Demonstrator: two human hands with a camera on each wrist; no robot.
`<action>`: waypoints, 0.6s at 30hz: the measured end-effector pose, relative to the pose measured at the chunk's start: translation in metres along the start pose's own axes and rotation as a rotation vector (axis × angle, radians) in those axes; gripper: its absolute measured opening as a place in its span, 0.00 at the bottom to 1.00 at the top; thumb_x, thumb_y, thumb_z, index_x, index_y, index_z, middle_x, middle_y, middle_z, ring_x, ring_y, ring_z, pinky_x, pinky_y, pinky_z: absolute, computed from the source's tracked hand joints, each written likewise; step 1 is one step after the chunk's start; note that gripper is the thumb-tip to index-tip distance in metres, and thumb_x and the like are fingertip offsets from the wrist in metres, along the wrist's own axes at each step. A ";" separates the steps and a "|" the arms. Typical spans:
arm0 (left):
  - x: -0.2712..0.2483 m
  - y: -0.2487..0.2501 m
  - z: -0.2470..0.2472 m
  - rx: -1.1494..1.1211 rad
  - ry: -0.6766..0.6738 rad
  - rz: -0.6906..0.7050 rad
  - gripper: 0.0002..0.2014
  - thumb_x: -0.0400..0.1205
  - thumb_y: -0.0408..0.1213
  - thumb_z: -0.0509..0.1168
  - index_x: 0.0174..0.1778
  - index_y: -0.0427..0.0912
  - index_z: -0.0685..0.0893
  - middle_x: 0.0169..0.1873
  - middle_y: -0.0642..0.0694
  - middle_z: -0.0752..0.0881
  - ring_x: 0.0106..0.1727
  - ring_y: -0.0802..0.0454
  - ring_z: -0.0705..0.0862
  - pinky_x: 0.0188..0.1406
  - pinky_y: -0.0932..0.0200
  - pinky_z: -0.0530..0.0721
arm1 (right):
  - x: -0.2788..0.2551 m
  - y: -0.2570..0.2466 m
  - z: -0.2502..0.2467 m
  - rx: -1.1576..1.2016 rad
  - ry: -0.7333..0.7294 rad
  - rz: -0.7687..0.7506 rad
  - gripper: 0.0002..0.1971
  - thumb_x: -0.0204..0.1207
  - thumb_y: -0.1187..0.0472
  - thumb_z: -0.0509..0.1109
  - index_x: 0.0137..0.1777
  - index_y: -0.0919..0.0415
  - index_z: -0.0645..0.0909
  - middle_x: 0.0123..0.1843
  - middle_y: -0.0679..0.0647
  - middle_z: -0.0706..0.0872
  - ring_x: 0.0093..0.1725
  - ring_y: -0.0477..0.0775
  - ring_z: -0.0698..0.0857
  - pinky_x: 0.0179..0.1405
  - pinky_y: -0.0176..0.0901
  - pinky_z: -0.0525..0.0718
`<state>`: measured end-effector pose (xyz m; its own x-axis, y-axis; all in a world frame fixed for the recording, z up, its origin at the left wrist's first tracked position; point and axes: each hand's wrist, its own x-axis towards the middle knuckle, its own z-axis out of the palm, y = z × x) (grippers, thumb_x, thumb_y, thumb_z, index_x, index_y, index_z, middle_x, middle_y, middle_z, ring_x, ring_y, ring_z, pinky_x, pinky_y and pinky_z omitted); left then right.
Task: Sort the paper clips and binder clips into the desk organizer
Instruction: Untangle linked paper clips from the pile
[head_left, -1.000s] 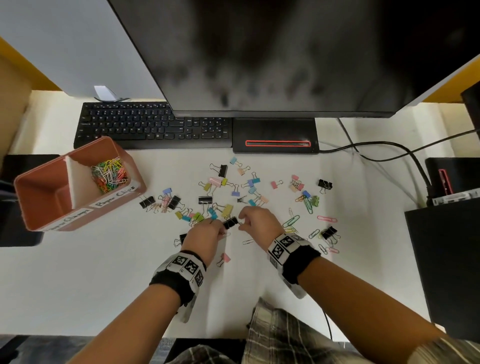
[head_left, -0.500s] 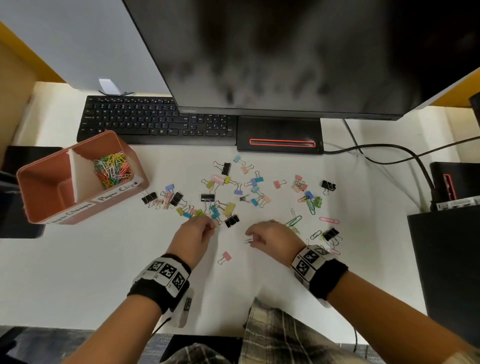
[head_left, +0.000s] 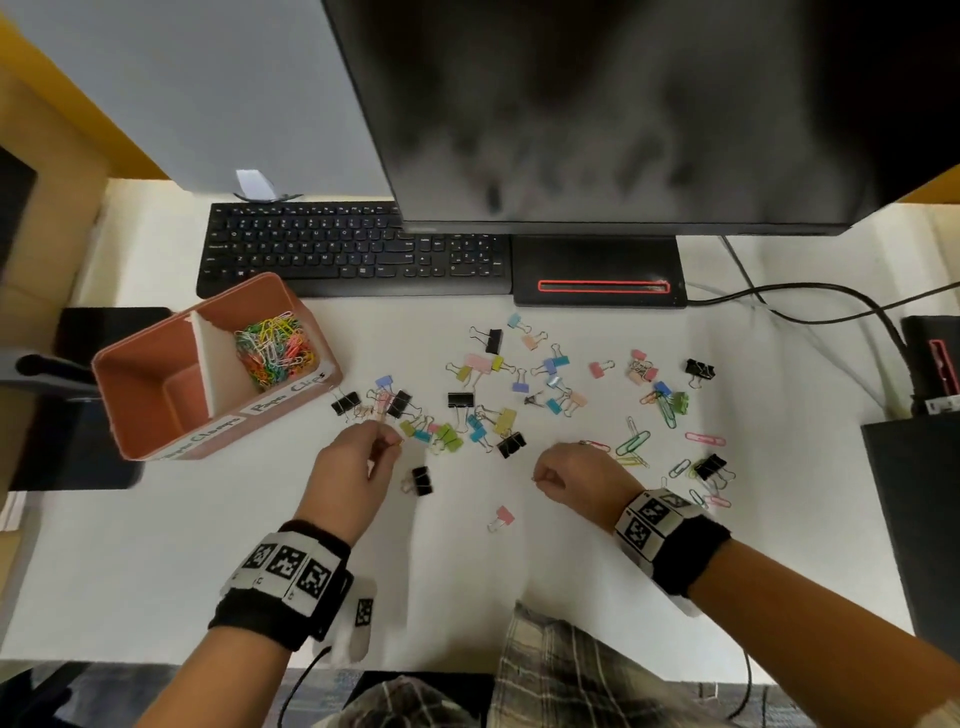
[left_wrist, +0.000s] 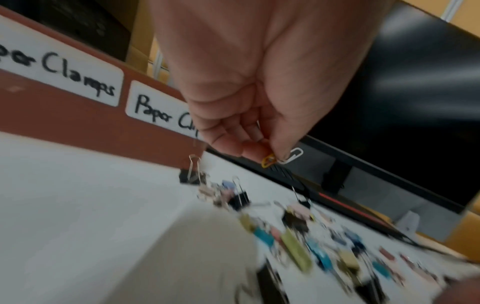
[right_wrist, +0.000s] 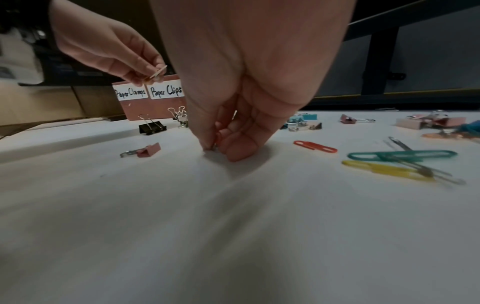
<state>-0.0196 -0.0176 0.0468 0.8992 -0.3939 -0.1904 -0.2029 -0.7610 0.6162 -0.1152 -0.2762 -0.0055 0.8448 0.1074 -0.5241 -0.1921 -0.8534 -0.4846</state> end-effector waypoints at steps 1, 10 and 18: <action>0.004 -0.005 -0.011 0.000 0.034 -0.006 0.02 0.79 0.30 0.65 0.44 0.40 0.83 0.39 0.50 0.84 0.39 0.55 0.80 0.36 0.79 0.70 | 0.002 -0.004 0.001 -0.016 -0.013 0.012 0.09 0.78 0.57 0.65 0.52 0.59 0.84 0.51 0.54 0.86 0.49 0.53 0.84 0.55 0.47 0.82; 0.058 -0.045 -0.133 0.039 0.271 -0.138 0.02 0.78 0.32 0.66 0.45 0.41 0.83 0.40 0.49 0.83 0.42 0.53 0.80 0.46 0.60 0.75 | 0.072 -0.170 -0.072 0.205 0.344 -0.279 0.03 0.75 0.63 0.68 0.44 0.58 0.83 0.42 0.50 0.84 0.40 0.47 0.82 0.44 0.34 0.80; 0.096 -0.061 -0.139 0.045 0.165 -0.261 0.13 0.79 0.34 0.65 0.59 0.41 0.83 0.58 0.43 0.86 0.58 0.47 0.83 0.67 0.48 0.78 | 0.176 -0.265 -0.071 0.184 0.270 -0.218 0.15 0.75 0.55 0.70 0.60 0.59 0.81 0.56 0.57 0.85 0.53 0.53 0.84 0.57 0.48 0.84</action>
<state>0.1327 0.0629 0.0970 0.9733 -0.0961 -0.2086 0.0292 -0.8490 0.5276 0.1203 -0.0670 0.0802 0.9720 0.1170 -0.2037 -0.0593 -0.7170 -0.6945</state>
